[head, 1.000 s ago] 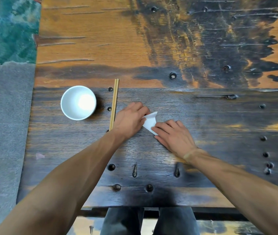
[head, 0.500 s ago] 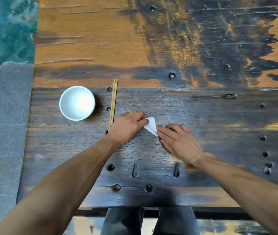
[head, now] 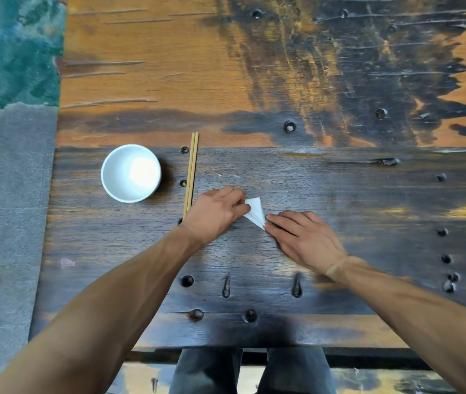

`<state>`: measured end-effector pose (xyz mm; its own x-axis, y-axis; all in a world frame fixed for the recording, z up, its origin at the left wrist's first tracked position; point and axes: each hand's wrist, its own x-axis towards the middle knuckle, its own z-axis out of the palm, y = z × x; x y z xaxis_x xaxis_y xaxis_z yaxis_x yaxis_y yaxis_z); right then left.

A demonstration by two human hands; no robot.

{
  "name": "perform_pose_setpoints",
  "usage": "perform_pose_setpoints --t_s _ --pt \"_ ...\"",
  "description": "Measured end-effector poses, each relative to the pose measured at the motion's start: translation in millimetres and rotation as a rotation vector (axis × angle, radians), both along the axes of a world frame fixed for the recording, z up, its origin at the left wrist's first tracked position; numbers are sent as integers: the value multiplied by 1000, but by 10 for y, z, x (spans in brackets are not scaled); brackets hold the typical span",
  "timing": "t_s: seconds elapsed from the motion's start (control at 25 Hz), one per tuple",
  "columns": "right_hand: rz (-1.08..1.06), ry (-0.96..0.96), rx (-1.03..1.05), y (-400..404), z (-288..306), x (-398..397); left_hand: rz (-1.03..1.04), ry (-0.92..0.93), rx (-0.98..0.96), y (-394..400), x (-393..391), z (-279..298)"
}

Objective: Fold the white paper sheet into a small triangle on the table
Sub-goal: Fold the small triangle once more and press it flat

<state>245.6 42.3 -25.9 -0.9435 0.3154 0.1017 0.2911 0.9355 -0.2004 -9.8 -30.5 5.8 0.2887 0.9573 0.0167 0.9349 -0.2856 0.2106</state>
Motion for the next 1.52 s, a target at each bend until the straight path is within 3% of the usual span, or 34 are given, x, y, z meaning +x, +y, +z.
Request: perform_pose_setpoints --t_s 0.76,1.52 --pt "-34 -47 -118 28 146 -20 -84 98 45 -10 17 -33" --pt "24 -182 -45 -46 226 -34 -90 152 66 -88 88 1"
